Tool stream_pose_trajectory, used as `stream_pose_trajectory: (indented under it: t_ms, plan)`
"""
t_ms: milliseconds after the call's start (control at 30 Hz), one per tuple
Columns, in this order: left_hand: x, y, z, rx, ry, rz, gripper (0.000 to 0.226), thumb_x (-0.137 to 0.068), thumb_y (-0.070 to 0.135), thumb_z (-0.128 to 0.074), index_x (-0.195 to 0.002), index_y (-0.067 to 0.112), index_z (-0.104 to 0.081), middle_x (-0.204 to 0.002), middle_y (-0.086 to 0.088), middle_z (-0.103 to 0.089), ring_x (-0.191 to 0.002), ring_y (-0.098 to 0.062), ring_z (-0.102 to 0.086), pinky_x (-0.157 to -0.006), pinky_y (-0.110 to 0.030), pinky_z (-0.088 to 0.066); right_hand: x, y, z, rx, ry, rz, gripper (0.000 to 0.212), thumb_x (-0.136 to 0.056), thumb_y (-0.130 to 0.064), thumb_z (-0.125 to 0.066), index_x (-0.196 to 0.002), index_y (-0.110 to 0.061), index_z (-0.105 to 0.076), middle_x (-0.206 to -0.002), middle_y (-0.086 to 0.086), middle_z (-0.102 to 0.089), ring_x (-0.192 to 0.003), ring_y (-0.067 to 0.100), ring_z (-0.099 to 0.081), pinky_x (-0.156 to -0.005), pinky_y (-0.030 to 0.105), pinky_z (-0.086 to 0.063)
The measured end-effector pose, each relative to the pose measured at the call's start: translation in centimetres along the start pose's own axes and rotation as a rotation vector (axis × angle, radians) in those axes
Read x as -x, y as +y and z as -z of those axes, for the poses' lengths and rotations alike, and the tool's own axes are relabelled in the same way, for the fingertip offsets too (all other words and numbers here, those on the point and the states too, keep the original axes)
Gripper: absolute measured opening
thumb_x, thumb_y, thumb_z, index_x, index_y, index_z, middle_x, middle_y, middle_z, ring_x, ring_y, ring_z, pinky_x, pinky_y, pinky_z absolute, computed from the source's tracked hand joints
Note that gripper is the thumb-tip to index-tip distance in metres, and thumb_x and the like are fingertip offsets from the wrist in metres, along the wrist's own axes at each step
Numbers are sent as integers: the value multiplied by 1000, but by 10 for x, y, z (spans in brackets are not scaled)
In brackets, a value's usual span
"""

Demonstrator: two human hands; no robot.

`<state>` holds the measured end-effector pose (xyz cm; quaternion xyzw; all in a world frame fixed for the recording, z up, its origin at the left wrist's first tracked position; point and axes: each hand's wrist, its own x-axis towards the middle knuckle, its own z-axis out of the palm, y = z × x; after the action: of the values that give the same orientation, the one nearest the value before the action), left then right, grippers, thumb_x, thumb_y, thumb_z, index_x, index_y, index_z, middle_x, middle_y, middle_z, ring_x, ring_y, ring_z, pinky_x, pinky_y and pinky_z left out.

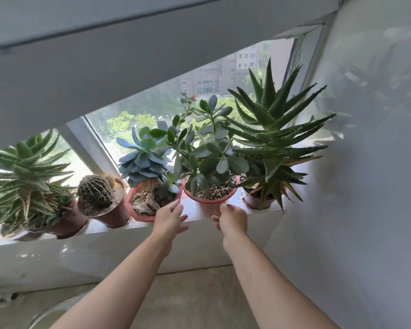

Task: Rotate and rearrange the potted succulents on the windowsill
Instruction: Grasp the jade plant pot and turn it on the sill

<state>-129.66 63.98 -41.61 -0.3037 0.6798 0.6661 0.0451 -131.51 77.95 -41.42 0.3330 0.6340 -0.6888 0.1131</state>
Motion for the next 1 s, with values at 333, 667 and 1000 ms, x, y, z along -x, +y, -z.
stream_pose_trajectory:
  t_ms: [333, 667, 1000]
  plan:
    - [47, -7, 101, -16, 121, 50, 21, -100, 12, -47, -118, 19, -55, -102, -8, -58, -86, -28, -60, -59, -30, -49, 68, -6, -4, 112, -158, -71, 17, -92, -5, -48, -92, -4, -65, -66, 8, -64, -49, 14, -53, -41, 18, -39]
    - [71, 26, 119, -129, 168, -79, 29, -96, 16, -51, -122, 11, -64, -83, -11, -55, -77, -21, -50, -63, -33, -47, 106, -19, -36, 322, -293, 90, 34, -88, -5, -44, -111, 15, -58, -63, 4, -56, -70, 23, -50, -57, 29, -35]
    - [65, 16, 140, -72, 154, -41, 30, -92, 13, -54, -66, 26, -47, -85, -8, -49, -76, -22, -44, -65, -35, -42, 111, -1, -60, 358, -279, 79, 16, -91, -7, -49, -85, -6, -64, -80, 9, -62, -61, 20, -59, -49, 23, -36]
